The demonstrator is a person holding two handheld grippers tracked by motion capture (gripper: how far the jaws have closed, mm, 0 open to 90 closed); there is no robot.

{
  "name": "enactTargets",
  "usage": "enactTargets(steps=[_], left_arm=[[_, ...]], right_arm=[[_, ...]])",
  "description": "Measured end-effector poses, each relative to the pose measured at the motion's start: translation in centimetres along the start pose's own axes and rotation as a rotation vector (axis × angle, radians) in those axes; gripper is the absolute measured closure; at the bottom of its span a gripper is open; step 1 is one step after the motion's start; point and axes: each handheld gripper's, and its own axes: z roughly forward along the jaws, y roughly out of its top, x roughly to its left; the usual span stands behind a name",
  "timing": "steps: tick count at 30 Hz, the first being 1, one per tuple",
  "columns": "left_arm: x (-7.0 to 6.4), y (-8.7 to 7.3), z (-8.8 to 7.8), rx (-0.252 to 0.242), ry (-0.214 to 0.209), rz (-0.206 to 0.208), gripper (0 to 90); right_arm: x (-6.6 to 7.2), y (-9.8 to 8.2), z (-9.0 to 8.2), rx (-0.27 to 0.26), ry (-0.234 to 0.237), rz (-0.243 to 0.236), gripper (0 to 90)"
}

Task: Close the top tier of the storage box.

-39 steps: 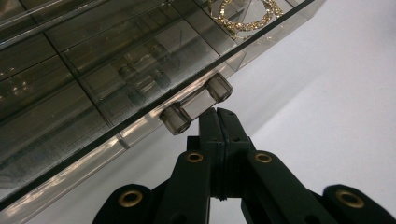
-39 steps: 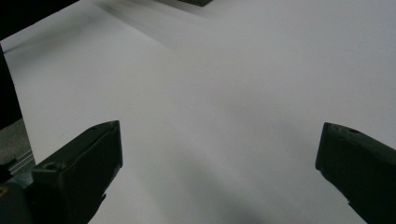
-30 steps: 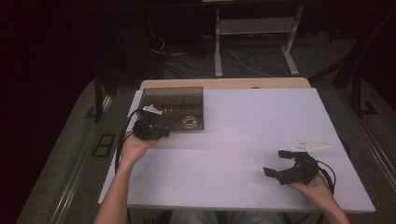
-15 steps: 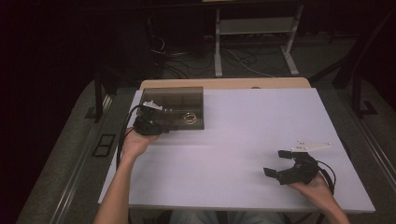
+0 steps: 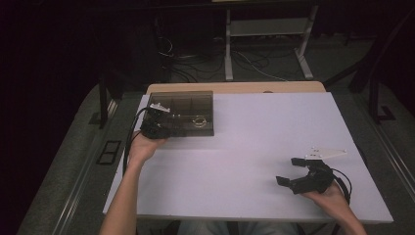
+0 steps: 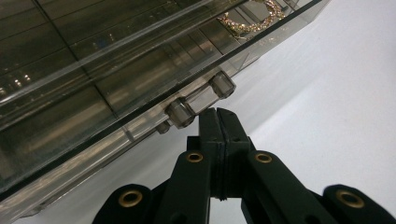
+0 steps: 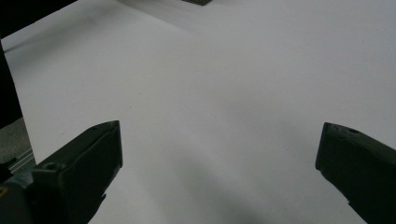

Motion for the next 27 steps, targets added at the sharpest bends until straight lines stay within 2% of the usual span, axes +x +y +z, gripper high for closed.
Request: enactTargets(steps=[14,16,17,22,26,27], left_arm=[[0.7,0.3,0.5,-0.022,0.006,-0.012,88.5],[0.7,0.4,0.6,-0.026,-0.004,-0.029,88.6],[0.8,0.4,0.6,-0.024,-0.004,-0.024,88.6],[1.1,0.5,0.8,-0.053,0.003,-0.040,88.5],[1.1,0.4,1.0,-0.066,-0.005,-0.049,88.5],[1.1,0.4,0.9,-0.068,-0.018,-0.052,88.2]], right_arm=[[0.0,0.0,0.1,0.001,0.000,-0.003,0.1],[0.0,0.0,0.1,0.002,0.001,-0.005,0.1],[0.0,0.0,0.1,0.004,0.002,-0.005,0.0],[0.0,0.0,0.1,0.003,0.003,-0.006,0.0],[0.0,0.0,0.1,0.002,0.002,-0.005,0.0],[0.0,0.0,0.1,0.002,0.003,-0.005,0.1]])
